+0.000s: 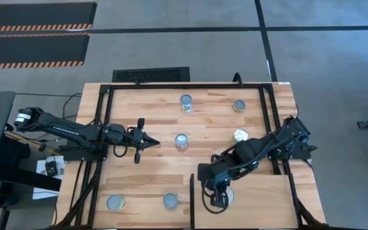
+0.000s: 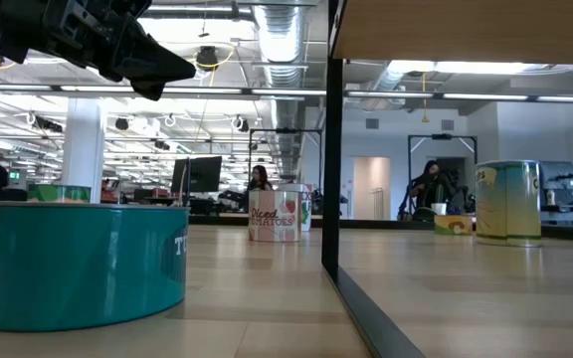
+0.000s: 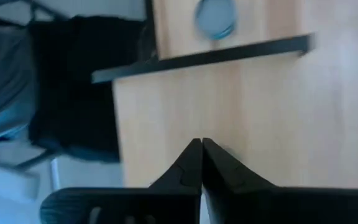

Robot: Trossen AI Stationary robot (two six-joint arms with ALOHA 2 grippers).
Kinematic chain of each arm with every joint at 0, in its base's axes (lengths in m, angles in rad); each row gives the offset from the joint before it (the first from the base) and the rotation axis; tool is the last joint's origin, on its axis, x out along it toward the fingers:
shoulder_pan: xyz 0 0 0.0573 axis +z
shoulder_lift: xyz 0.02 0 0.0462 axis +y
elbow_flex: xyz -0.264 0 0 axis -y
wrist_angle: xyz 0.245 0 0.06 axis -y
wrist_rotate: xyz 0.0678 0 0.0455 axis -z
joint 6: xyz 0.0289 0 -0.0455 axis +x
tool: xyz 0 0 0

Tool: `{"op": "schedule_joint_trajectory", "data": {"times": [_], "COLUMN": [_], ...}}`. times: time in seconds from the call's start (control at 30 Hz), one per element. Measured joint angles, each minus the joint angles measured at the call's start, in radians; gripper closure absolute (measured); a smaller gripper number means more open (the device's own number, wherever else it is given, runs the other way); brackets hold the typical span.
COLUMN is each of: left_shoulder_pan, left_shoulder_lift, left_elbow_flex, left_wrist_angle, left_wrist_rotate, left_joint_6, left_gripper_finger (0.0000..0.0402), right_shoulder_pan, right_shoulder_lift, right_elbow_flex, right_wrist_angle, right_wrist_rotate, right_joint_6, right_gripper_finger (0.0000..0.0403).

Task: Pick and place cans onto a shelf
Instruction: Put the canned oranges on the shelf

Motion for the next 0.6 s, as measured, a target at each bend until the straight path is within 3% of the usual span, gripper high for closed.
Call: {"op": "schedule_joint_trajectory", "data": {"times": [0.33, 0.6], "left_shoulder_pan": [0.000, 0.000], "left_shoulder_lift": [0.000, 0.000], "left_elbow_flex": [0.000, 0.000], "left_wrist_angle": [-0.016, -0.017], "left_wrist_rotate": [0.000, 0.000], "left_joint_6": [0.001, -0.001], "left_gripper_finger": [0.0395, 0.0395], "right_shoulder_pan": [0.000, 0.024], "right_shoulder_lift": [0.066, 0.059], "right_elbow_flex": [-0.004, -0.002], "right_wrist_angle": [-0.010, -0.060], "right_wrist_rotate": [-0.119, -0.140], "right_joint_6": [-0.012, 0.059], "right_gripper_finger": [0.0396, 0.0385]}}
